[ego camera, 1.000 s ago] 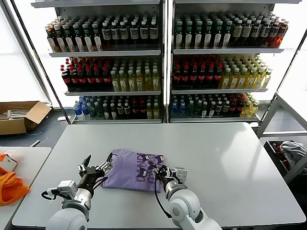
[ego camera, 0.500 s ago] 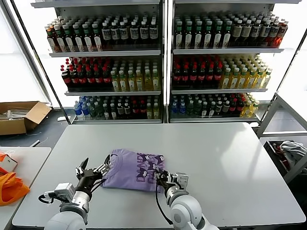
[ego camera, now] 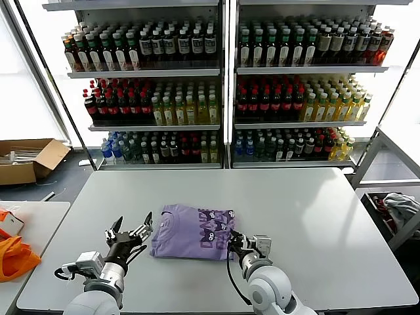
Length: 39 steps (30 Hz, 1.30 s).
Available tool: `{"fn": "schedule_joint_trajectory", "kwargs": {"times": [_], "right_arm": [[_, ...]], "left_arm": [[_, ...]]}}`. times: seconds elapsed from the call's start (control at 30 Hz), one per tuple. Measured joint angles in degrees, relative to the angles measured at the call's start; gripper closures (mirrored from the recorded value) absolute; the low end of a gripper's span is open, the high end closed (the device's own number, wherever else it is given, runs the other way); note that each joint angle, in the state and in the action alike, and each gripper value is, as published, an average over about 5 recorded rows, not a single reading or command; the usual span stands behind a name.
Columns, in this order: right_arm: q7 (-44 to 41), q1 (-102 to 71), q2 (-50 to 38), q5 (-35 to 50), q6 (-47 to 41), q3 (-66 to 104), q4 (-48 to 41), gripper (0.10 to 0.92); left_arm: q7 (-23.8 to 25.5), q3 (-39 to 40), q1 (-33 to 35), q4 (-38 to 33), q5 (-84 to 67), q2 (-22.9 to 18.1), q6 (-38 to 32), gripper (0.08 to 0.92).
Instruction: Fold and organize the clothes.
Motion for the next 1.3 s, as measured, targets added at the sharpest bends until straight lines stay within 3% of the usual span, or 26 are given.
{"fn": "schedule_joint_trajectory", "kwargs": {"times": [0.4, 0.5, 0.93, 1.17, 1.3], "right_arm": [[-3.58, 0.32, -6.23, -1.67, -0.03, 4.4, -1.44, 0.915], [-4.76, -0.32, -6.88, -3.03, -0.02, 5.3, -1.21, 0.871], [-7.63, -6.07, -6.84, -9.1, -0.04, 5.66, 7.71, 0.501], [-6.45, -8.02, -6.51, -7.36, -0.11, 5.25, 8.92, 0.294], [-5.4, -8.84, -6.3, -5.18, -0.12, 5.31, 8.95, 0.216]], "left_arm": [[0.06, 1.4, -0.13, 0.16, 0.52, -1.14, 0.01, 0.177], [0.1, 1.45, 0.06, 0.15, 0.54, -1.23, 0.01, 0.177], [0.35, 2.45, 0.8, 0.28, 1.1, -1.96, -0.23, 0.177], [0.91, 1.91, 1.63, -0.24, 1.16, -1.91, -0.45, 0.177], [1.28, 1.69, 1.98, -0.77, 1.25, -1.94, -0.5, 0.177]]}}
